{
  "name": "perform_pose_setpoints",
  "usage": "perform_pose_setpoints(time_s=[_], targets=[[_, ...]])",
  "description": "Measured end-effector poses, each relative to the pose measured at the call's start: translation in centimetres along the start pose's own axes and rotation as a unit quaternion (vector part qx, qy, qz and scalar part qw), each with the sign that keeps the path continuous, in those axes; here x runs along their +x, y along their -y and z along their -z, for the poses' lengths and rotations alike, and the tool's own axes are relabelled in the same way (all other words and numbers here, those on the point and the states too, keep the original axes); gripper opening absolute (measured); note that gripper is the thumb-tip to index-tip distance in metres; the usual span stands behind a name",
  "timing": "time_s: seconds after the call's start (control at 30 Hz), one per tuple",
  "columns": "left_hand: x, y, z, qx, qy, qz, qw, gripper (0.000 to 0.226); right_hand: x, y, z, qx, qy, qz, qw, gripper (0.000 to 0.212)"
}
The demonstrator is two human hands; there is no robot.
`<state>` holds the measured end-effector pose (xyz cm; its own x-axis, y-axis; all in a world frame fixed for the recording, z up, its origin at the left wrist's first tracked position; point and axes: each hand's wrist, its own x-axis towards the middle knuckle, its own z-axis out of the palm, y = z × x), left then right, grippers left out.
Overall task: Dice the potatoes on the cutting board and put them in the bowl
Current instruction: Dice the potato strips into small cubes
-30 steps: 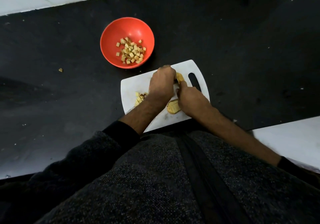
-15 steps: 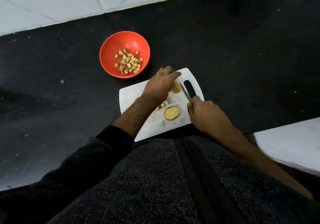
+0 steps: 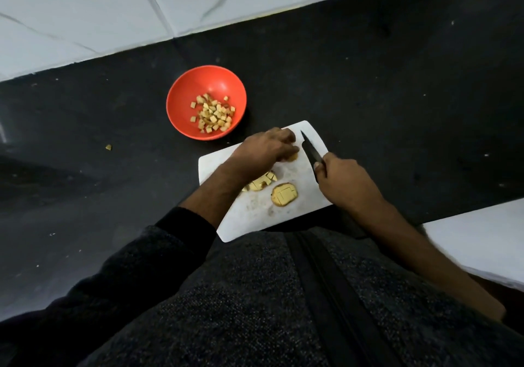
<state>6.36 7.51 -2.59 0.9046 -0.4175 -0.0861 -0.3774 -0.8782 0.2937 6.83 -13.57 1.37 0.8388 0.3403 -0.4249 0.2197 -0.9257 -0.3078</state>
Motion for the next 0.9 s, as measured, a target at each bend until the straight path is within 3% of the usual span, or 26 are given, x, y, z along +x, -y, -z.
perform_pose_setpoints(time_s=[0.33, 0.47, 0.7, 0.8, 0.9], targets=[[-0.3, -0.4, 0.2, 0.026, -0.007, -0.004, 1.000, 0.019, 0.7, 0.7, -1.6, 0.021, 0.012, 0.008, 1.000, 0.025], [-1.1, -1.0, -0.6, 0.013, -0.029, 0.053, 0.998, 0.013, 0.8, 0.8, -1.8, 0.035, -0.005, 0.019, 0.999, 0.027], [-0.7, -2.2, -0.8, -0.080, -0.045, 0.138, 0.986, 0.014, 1.6, 1.4, -2.9, 0.256, -0.061, 0.051, 0.963, 0.022], [-0.8, -2.5, -1.2, -0.102, -0.033, 0.150, 0.983, 0.021, 2.4, 1.4, -2.9, 0.287, -0.080, 0.072, 0.952, 0.030], [-0.9, -2.8, -1.4, -0.124, -0.028, 0.158, 0.979, 0.016, 3.1, 1.5, -3.4, 0.294, -0.086, 0.080, 0.949, 0.023]])
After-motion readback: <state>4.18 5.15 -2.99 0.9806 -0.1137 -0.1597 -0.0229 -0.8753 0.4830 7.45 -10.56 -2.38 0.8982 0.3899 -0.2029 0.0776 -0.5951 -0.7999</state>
